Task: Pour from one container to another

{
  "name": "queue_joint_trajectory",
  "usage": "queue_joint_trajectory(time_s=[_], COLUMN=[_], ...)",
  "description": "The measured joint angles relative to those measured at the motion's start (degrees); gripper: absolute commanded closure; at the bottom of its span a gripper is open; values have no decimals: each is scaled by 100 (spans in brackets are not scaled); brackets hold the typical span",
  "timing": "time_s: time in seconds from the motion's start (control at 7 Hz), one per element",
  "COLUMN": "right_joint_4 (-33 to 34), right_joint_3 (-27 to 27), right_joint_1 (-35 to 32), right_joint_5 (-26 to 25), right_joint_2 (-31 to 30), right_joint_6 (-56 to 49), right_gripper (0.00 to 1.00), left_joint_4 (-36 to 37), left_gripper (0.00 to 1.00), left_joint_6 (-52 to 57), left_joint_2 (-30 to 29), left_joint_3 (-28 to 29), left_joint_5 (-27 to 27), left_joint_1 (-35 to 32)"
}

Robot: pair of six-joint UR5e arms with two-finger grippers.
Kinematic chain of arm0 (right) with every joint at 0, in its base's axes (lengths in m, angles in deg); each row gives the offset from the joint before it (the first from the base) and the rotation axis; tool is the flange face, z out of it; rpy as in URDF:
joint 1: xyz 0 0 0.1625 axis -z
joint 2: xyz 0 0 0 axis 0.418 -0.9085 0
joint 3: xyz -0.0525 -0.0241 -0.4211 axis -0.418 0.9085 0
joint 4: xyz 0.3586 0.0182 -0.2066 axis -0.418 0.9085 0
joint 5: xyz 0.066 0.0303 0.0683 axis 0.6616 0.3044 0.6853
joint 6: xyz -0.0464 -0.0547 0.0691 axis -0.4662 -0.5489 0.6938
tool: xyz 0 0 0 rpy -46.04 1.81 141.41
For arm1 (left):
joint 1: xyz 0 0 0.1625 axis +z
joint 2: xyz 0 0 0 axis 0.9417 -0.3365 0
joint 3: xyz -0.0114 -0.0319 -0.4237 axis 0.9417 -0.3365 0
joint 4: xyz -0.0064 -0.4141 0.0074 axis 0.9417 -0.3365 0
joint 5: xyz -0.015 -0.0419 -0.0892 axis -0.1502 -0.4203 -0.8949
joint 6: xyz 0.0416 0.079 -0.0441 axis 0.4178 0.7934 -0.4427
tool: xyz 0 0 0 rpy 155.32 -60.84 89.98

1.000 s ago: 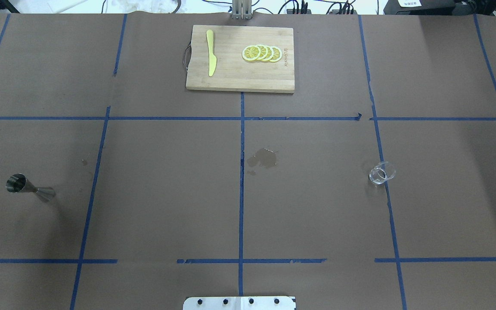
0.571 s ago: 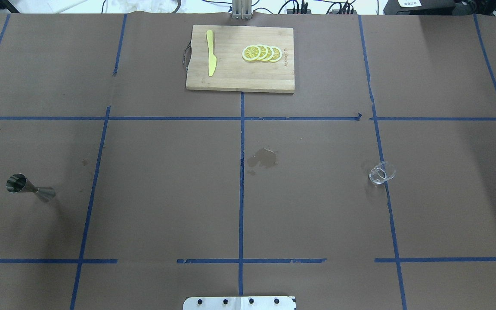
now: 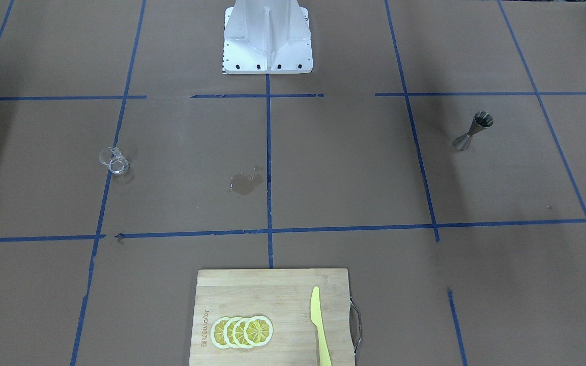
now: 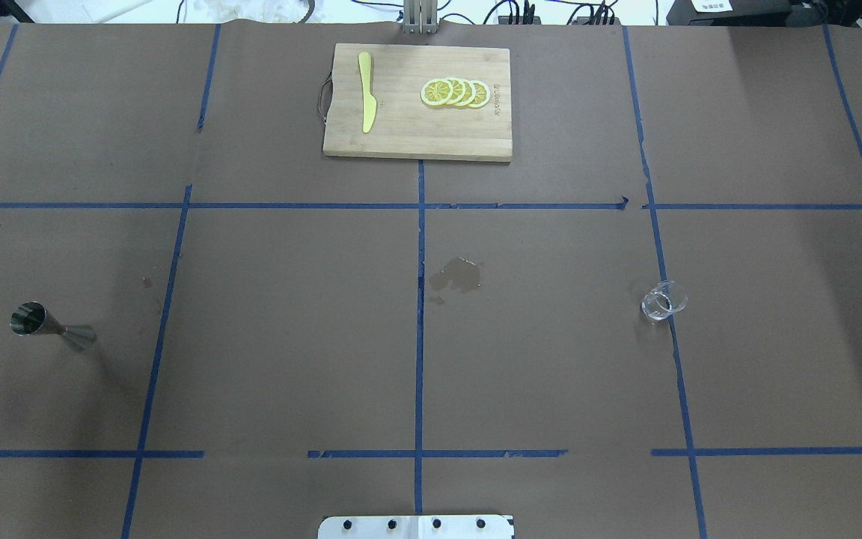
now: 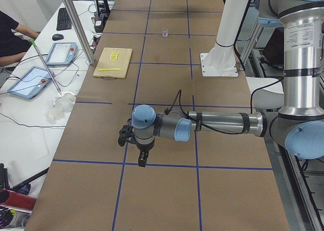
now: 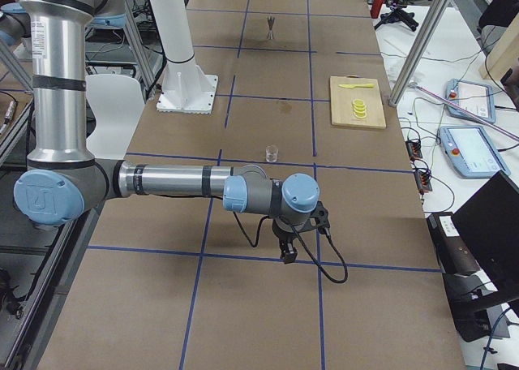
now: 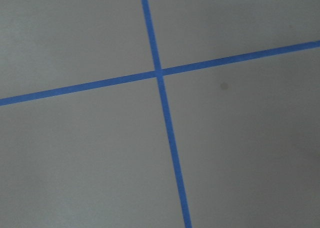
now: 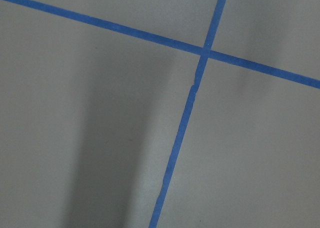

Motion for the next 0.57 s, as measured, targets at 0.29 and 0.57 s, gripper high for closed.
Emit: queue_joint_trajectory(time_s=[0.29,0.57], right_joint_4=[0,0], right_joint_3=[1,-9], right_joint_1=[-5,-8], right_joint_5=[0,6], right_joint_2=[-20,-41], right_joint_6=[49,173], right_gripper=[0,0], left_joint_4=[-6,-11], left_gripper=[0,0], left_joint_6=[-152,-184], left_joint_2=[19,21], left_joint_3=[-5,1], left_joint_5=[26,28], left_joint_1=[-1,-2])
